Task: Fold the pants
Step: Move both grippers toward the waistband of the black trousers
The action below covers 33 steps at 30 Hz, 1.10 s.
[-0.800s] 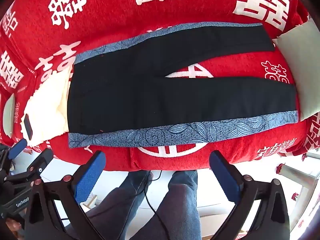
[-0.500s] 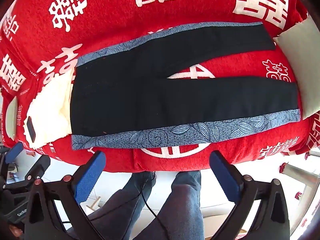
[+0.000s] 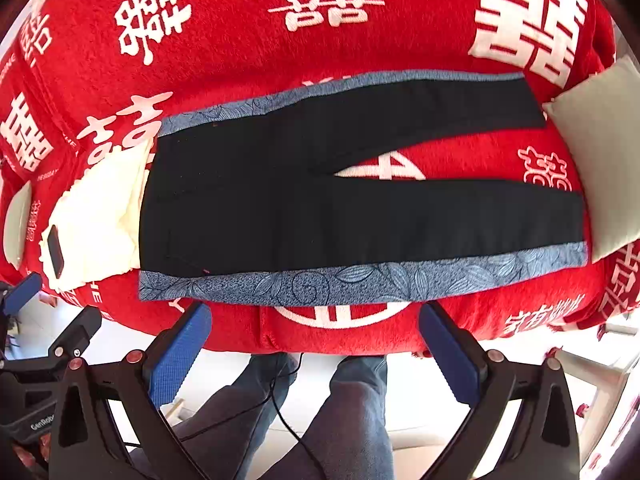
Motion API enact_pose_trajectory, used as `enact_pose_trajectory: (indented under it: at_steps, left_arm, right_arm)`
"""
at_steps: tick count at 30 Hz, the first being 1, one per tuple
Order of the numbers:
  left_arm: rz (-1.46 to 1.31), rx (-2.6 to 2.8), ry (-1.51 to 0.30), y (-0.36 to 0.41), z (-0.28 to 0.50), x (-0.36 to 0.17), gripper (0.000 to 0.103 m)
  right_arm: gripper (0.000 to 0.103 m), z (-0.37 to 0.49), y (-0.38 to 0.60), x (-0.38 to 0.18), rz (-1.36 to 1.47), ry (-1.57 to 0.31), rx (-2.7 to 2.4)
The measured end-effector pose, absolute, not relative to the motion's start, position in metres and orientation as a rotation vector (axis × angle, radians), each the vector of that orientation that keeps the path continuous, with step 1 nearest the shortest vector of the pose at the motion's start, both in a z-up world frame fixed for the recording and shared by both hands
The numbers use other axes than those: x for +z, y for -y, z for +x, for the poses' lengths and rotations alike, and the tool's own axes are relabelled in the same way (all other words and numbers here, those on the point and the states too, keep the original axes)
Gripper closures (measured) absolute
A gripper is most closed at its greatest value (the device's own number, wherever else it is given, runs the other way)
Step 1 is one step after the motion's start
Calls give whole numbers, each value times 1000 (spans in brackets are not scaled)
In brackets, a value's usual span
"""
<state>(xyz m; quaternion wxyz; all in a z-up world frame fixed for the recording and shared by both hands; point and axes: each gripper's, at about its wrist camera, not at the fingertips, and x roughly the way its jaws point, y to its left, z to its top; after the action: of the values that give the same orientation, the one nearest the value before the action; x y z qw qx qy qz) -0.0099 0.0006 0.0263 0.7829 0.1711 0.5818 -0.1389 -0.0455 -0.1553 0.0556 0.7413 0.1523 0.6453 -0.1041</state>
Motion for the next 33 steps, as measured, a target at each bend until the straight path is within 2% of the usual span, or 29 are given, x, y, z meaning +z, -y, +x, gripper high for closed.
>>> enact_pose_trajectory:
  at_steps: [28,33]
  left_arm:
    - [278,-175,-1283,23,-29,36,0]
    - [167,-134,-1322,27,-42,31,0]
  right_arm:
    - [0,-52,193,64,300,-1374,-167]
    - [0,-68,229,59,431,-1355,-100]
